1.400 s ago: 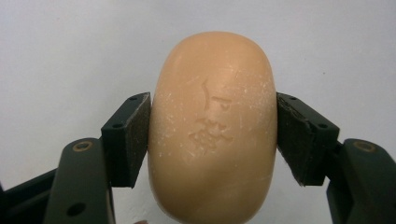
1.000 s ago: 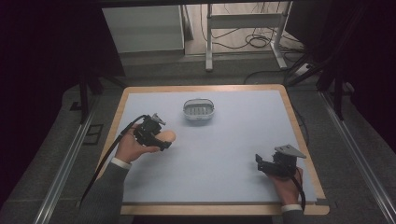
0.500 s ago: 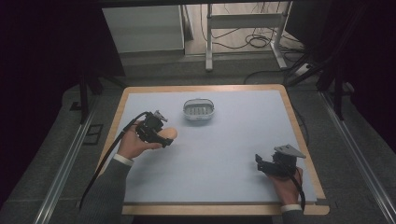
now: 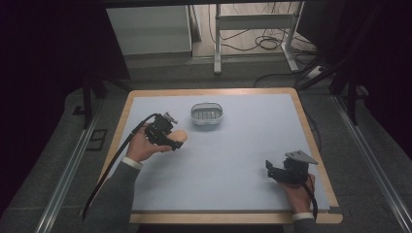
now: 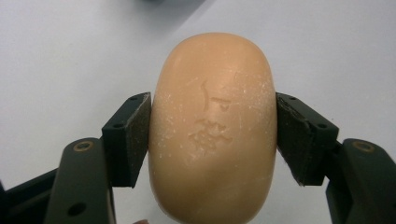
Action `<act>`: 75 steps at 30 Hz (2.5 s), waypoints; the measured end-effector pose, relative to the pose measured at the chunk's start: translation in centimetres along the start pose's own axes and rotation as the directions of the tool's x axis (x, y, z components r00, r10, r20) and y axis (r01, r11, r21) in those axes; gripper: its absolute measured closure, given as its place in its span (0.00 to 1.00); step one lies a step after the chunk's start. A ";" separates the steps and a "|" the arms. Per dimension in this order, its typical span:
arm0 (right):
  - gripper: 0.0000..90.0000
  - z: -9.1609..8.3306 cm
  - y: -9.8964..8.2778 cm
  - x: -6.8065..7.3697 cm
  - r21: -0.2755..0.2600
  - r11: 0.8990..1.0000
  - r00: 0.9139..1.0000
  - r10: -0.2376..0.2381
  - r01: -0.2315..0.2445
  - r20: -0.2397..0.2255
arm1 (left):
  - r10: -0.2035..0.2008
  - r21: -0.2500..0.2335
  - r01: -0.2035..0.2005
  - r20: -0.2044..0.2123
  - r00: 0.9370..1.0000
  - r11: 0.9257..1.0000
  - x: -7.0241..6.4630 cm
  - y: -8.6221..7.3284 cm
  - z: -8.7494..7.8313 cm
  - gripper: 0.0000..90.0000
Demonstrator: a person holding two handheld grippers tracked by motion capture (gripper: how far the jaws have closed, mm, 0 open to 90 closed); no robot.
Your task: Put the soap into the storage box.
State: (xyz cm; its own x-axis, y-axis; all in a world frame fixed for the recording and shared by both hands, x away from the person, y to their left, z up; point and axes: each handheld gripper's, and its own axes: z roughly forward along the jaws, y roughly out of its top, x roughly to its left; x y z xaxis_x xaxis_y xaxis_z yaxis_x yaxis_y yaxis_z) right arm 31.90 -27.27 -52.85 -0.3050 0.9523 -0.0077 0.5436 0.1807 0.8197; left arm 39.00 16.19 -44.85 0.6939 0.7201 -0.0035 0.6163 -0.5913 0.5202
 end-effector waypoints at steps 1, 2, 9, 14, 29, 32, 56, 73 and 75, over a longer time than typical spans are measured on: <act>0.09 0.0 0.0 0.0 0.000 1.000 1.000 0.000 0.000 0.000 | 0.000 0.000 0.000 0.000 1.000 1.000 0.0 0.0 0.0 0.36; 0.09 0.0 0.0 0.0 0.000 1.000 1.000 0.000 0.000 0.000 | 0.003 0.002 -0.003 -0.003 1.000 1.000 0.0 0.1 0.0 0.36; 0.09 0.0 0.0 0.0 0.001 1.000 1.000 -0.001 0.001 -0.001 | 0.005 0.002 -0.005 -0.004 1.000 1.000 0.1 1.0 0.3 0.36; 0.10 0.0 0.0 0.0 0.002 1.000 1.000 -0.001 0.001 -0.002 | 0.008 0.007 -0.008 -0.004 1.000 1.000 0.1 1.3 0.5 0.36; 0.10 0.1 0.0 0.0 0.004 1.000 1.000 -0.002 0.002 -0.002 | -0.004 0.004 0.004 0.009 1.000 1.000 0.7 1.9 1.1 0.36; 0.10 0.1 0.0 0.0 0.006 1.000 1.000 -0.003 0.003 -0.001 | -0.002 0.006 0.002 0.001 1.000 1.000 0.8 2.1 1.1 0.36; 0.10 0.1 0.0 0.0 0.005 1.000 1.000 -0.002 0.002 -0.003 | 0.011 0.006 -0.011 0.008 1.000 1.000 1.2 4.4 1.8 0.36; 0.10 0.1 0.0 0.0 0.007 1.000 1.000 0.001 -0.001 -0.003 | 0.013 0.012 -0.013 0.005 1.000 1.000 1.4 6.1 2.7 0.36; 0.10 0.1 0.0 0.0 0.007 1.000 1.000 0.000 0.000 -0.002 | 0.031 0.026 -0.031 0.003 1.000 0.999 1.6 6.5 2.7 0.36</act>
State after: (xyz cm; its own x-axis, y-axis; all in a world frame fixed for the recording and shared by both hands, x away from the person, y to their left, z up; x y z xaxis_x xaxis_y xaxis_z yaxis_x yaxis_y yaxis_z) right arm 31.98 -27.24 -52.88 -0.3068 0.9517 -0.0067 0.5491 0.1828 0.8155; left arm 45.10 12.50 -43.84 0.7137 0.7004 0.0098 0.6042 -0.6226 0.4973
